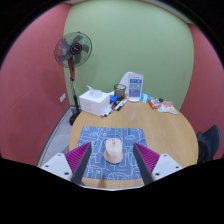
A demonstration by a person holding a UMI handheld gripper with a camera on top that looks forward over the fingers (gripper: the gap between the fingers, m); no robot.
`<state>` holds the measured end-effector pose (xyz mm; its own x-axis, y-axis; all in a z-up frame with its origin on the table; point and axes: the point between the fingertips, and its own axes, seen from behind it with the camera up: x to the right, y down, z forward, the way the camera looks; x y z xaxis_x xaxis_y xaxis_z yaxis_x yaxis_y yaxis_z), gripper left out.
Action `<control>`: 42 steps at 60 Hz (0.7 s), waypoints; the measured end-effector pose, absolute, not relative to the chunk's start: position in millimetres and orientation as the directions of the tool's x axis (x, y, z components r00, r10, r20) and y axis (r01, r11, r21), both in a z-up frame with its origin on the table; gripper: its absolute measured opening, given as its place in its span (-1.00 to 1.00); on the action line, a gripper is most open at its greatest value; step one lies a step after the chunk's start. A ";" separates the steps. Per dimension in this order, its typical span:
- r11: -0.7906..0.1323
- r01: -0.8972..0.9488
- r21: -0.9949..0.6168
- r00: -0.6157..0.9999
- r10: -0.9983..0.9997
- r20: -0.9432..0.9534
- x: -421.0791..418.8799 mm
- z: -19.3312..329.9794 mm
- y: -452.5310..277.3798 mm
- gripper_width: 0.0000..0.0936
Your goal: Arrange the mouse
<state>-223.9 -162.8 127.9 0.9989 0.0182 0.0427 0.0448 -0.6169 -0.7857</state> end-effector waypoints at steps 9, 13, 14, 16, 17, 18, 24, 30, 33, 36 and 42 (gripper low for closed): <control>-0.575 0.076 -0.815 0.997 0.021 0.078 -229.0 175.0 -211.2 0.79; -0.566 0.080 -0.821 0.996 0.017 0.085 -230.1 188.2 -234.9 0.80; -0.564 0.080 -0.822 0.996 0.015 0.086 -230.1 190.6 -240.2 0.80; -0.561 0.080 -0.824 0.996 0.013 0.088 -230.6 195.1 -251.4 0.80; -0.559 0.079 -0.825 0.996 0.011 0.088 -230.9 196.9 -256.6 0.80; -0.557 0.078 -0.827 0.996 0.009 0.088 -231.2 198.9 -262.0 0.80; -0.558 0.080 -0.826 0.996 0.008 0.091 -233.4 202.9 -291.6 0.80; -0.565 0.079 -0.821 0.996 0.010 0.089 -238.4 205.1 -315.1 0.80; -0.561 0.078 -0.824 0.996 0.008 0.089 -239.1 206.2 -320.1 0.80; -0.561 0.074 -0.824 0.996 0.003 0.087 -239.0 207.9 -322.1 0.80; -0.557 0.073 -0.827 0.996 0.003 0.086 -237.8 209.1 -324.5 0.80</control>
